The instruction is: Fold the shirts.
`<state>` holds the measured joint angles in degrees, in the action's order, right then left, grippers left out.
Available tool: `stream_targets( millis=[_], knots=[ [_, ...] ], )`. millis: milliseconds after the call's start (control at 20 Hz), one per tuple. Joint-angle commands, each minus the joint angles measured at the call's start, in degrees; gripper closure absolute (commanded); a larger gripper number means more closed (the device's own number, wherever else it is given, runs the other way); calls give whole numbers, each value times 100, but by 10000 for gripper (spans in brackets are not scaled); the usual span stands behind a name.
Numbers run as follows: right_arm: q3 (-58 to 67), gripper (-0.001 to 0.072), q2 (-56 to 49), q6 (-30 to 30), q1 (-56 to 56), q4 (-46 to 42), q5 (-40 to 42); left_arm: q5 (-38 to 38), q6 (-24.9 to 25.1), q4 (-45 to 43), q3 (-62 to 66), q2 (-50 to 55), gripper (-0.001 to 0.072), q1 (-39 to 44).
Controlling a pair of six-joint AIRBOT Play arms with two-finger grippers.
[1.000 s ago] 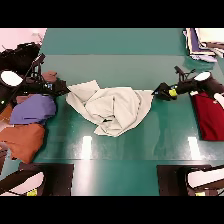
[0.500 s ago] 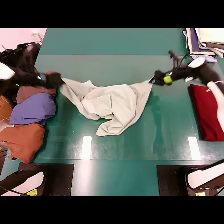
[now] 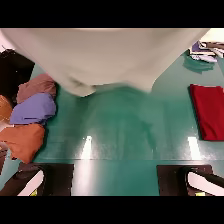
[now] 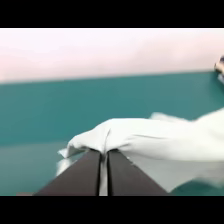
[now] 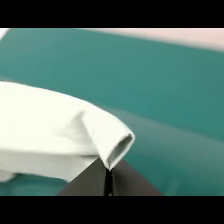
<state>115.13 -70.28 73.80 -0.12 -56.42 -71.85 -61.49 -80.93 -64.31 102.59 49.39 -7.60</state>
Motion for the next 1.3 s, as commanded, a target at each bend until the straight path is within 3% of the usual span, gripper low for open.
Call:
stream_targets(
  millis=[0, 250, 450, 700, 950, 1100, 1250],
  knots=[
    [221, 697, 960, 15, -326, -70, -57, -33, -11, -59, 822, -466, 680, -31],
    [-378, 697, 1996, 120, -1373, -63, 31, -55, -164, 37, 1582, -540, 681, -31],
    [-219, 697, 1971, 238, -2162, -37, -260, -232, -291, 74, 1266, -409, 680, -31],
    [-575, 697, 905, 472, -1357, -146, -946, -686, -254, 717, 26, 444, 681, -31],
    [-1926, 697, -479, 629, -411, -1134, -688, -732, 68, 787, -1169, 2031, 680, -28],
    [-2393, 697, -1327, 732, -317, -1056, 114, -173, 538, 791, -1325, 3265, 681, 199],
    [-2404, 697, -2004, 761, -310, -693, 640, 866, 704, 778, -1322, 4089, 680, 533]
  ],
)
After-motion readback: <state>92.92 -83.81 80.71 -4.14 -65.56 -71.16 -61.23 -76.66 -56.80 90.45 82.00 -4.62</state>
